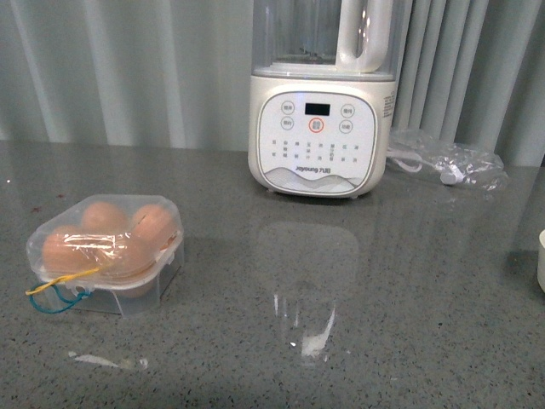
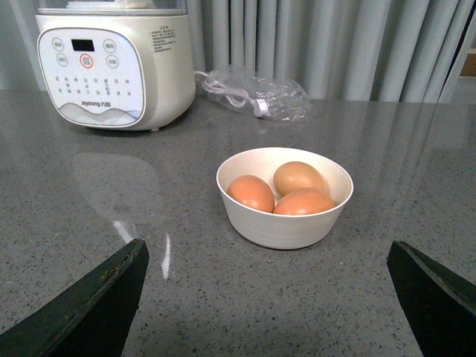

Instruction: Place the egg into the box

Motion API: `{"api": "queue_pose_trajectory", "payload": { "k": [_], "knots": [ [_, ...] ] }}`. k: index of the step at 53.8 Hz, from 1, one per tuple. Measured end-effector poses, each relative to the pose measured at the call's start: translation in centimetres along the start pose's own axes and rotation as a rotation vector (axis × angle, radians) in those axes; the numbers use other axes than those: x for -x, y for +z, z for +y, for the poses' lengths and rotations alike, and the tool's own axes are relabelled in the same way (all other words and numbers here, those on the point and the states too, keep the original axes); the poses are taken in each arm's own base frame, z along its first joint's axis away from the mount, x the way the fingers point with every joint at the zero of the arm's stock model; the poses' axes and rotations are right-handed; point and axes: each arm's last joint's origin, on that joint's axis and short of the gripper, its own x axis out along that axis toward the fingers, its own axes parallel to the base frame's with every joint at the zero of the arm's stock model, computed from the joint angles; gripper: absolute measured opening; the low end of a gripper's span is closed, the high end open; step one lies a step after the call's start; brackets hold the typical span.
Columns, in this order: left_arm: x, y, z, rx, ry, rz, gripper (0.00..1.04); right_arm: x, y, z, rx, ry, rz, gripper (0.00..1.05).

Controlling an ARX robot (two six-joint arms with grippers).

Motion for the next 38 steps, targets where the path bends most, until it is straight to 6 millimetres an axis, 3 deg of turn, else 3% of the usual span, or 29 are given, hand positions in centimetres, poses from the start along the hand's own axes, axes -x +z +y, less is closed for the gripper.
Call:
{"api": "queue_pose_trajectory", "payload": {
  "k": [38],
  "knots": [
    [0.0,0.0,0.0,0.0,0.0,0.0,0.98,0.0,0.0,0.0,0.0,0.0,0.0,0.98]
  ]
}}
